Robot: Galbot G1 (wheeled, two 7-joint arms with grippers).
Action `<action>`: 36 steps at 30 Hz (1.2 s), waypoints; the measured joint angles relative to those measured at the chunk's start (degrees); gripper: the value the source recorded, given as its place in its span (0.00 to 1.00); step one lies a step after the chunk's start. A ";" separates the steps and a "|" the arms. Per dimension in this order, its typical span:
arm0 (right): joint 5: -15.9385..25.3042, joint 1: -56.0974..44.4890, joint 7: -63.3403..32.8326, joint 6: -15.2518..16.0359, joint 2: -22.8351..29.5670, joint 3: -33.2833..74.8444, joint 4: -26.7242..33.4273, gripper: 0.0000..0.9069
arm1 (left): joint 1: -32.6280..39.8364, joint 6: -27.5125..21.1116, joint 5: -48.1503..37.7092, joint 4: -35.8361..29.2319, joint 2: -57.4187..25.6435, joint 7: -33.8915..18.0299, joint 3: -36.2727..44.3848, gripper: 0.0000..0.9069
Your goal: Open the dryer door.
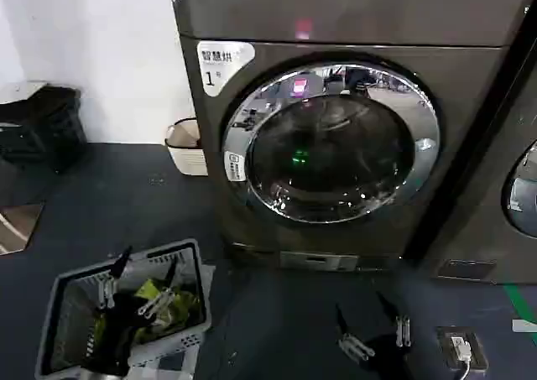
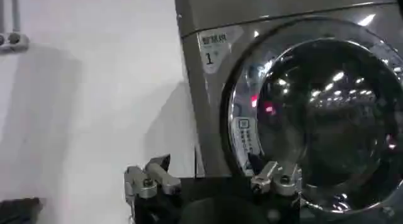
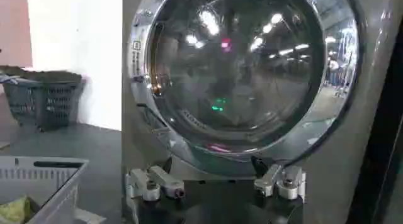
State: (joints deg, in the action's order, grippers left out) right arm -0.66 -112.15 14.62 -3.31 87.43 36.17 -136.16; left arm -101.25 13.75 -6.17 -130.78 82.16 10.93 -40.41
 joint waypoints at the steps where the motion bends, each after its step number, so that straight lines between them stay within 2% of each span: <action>1: -1.27 0.62 0.57 0.59 -0.47 0.42 -0.25 1.00 | -0.02 -0.20 -0.08 -0.05 0.04 -0.35 0.14 1.00; 6: -5.78 5.60 2.48 3.03 -4.44 3.41 0.08 1.00 | -0.51 -0.46 -0.29 -0.34 -0.09 -1.33 0.87 1.00; 9: -9.03 9.78 2.83 3.74 -8.92 4.99 2.05 1.00 | -1.30 -1.18 -0.48 -1.05 -0.20 -1.35 0.95 1.00; 13: -13.48 15.80 3.58 4.92 -16.35 4.59 5.45 1.00 | -1.78 -4.43 -1.15 -2.41 0.17 -1.35 1.19 1.00; 20: -17.50 28.34 4.67 6.14 -26.66 -1.95 12.26 1.00 | -3.14 -6.41 -2.65 -4.08 1.15 0.52 0.42 1.00; 26: -21.99 38.86 5.58 8.35 -30.44 -9.92 17.01 1.00 | -3.52 -5.18 -4.44 -5.04 1.04 2.61 -0.59 1.00; 28: -22.34 42.68 6.05 8.36 -30.74 -12.86 18.81 1.00 | -3.43 -3.79 -4.44 -4.57 0.86 3.15 -0.69 1.00; 36: -23.34 56.69 6.25 8.54 -30.25 -22.89 25.79 1.00 | -3.35 -3.44 -5.23 -3.53 1.24 3.40 -0.71 1.00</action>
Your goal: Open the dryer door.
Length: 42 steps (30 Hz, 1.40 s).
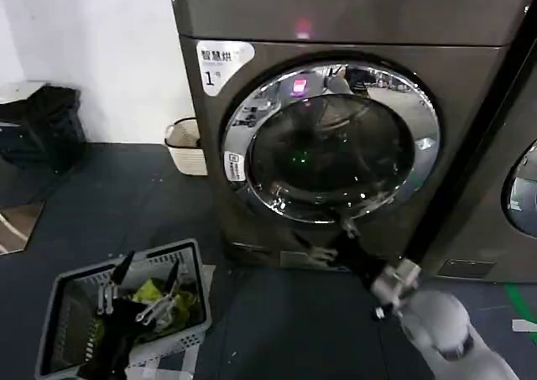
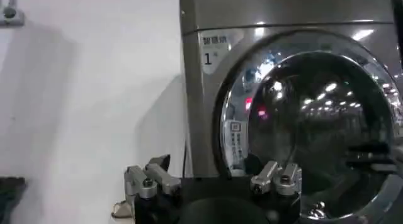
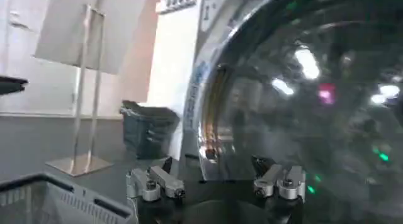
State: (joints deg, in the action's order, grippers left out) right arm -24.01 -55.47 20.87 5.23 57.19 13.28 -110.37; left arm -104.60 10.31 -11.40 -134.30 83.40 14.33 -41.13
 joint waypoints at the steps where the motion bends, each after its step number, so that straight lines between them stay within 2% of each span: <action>1: -0.38 1.64 -0.02 0.14 0.25 -1.08 0.98 1.00 | -0.13 0.01 0.01 -0.03 0.10 0.10 -0.02 1.00; 11: -1.22 13.22 0.66 0.34 3.85 -9.84 11.20 1.00 | -1.18 1.39 1.75 -0.74 1.02 0.36 -0.52 1.00; 19: -1.29 19.70 0.73 0.20 6.58 -14.42 16.25 1.00 | -1.92 2.58 2.95 -0.97 2.24 0.35 -0.61 1.00; 26: -1.47 23.64 0.96 0.29 8.88 -17.08 19.04 1.00 | -2.50 3.40 3.59 -1.52 2.75 0.31 -0.79 1.00; 33: -4.57 25.57 4.61 1.11 10.00 -17.57 21.21 1.00 | -1.98 2.08 2.57 -1.58 2.63 0.16 -1.53 1.00; 38: -7.78 25.54 8.20 2.01 9.76 -17.26 21.09 1.00 | -0.72 1.52 -0.01 -0.60 2.27 1.03 -2.20 1.00; 42: -8.59 24.83 13.44 2.36 8.76 -16.46 20.44 1.00 | 0.87 0.04 -2.80 1.00 1.31 2.10 -3.66 1.00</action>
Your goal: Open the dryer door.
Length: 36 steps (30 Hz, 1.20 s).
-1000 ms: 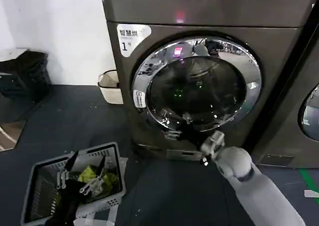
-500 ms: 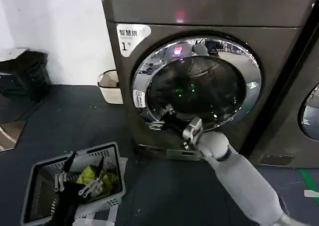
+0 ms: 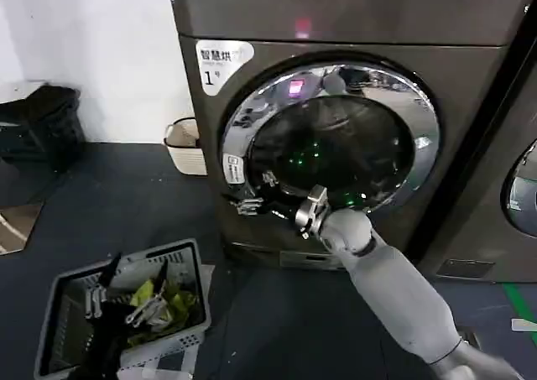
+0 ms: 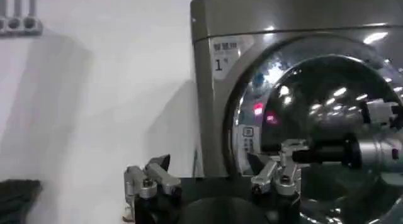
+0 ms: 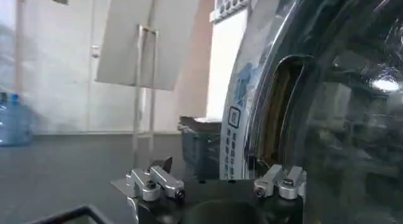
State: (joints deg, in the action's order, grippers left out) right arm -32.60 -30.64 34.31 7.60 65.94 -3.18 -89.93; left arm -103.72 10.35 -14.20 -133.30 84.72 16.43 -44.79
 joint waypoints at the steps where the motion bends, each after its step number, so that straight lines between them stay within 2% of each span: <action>1: -0.01 -0.32 1.60 0.00 -0.43 0.26 -0.32 1.00 | 0.40 -0.37 -0.75 0.39 -0.28 -0.17 -0.31 1.00; 6: 0.02 -2.37 8.96 0.00 -2.71 1.60 -2.45 1.00 | 4.26 -0.88 -6.19 4.42 -3.87 -2.07 -3.02 1.00; 11: -0.76 -5.40 15.35 1.26 -5.54 3.45 -6.43 1.00 | 8.24 0.76 -9.96 8.62 -9.34 -1.33 -4.90 1.00; 21: -1.89 -14.88 24.76 0.87 -11.68 10.20 -15.49 1.00 | 16.84 2.52 -19.79 17.43 -21.77 -1.16 -1.93 1.00; 26: -1.98 -21.07 29.88 0.12 -14.44 15.69 -19.70 1.00 | 22.64 5.84 -28.01 22.63 -28.12 2.09 2.45 1.00; 32: -3.04 -28.44 34.36 -1.12 -15.63 22.51 -22.83 1.00 | 31.80 4.58 -37.19 29.61 -34.47 4.52 11.60 1.00; 36: -3.27 -32.47 38.96 -3.54 -15.40 27.65 -22.64 1.00 | 36.86 5.40 -38.03 32.88 -37.54 7.29 18.58 1.00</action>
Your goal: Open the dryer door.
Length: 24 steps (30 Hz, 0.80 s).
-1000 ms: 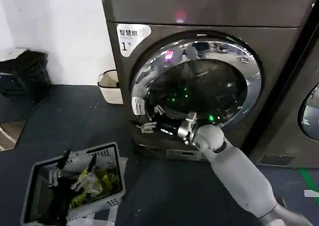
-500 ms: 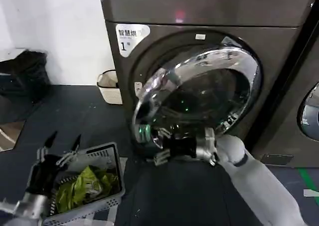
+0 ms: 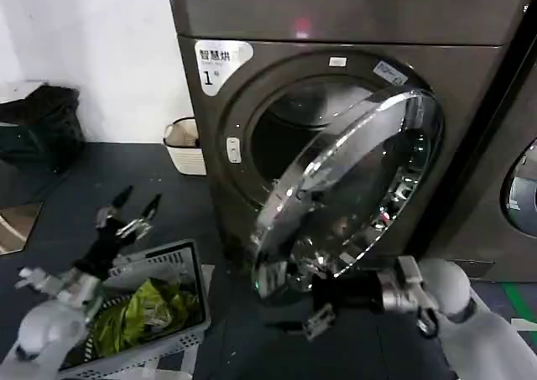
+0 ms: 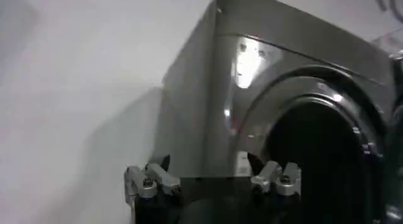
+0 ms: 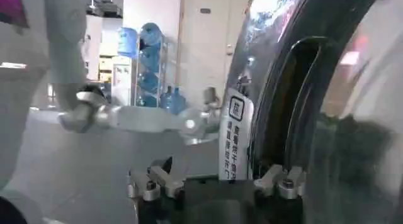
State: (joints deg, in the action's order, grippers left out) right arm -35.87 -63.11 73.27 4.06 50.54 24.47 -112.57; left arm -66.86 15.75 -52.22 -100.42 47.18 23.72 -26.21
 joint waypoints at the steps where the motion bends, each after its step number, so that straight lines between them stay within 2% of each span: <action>1: 0.05 -0.99 1.25 -0.57 0.27 1.42 0.40 1.00 | 0.83 0.11 0.42 0.46 -0.44 0.37 1.63 1.00; 4: 0.05 -3.44 4.24 -1.98 1.17 6.14 1.81 1.00 | 3.28 0.60 1.91 1.94 -1.14 1.71 6.63 1.00; 13: 0.56 -9.91 6.77 -2.85 4.58 23.51 7.51 1.00 | 11.49 0.43 3.04 2.04 -0.72 2.65 19.80 1.00; 24: 2.70 -14.48 -0.47 -4.13 11.56 44.57 10.09 1.00 | 20.93 0.51 4.01 0.55 -0.04 5.56 35.22 1.00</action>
State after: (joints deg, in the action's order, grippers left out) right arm -33.17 -77.59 72.80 -0.07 62.10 69.04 -102.48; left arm -45.92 16.26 -48.21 -99.87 47.14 29.27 9.01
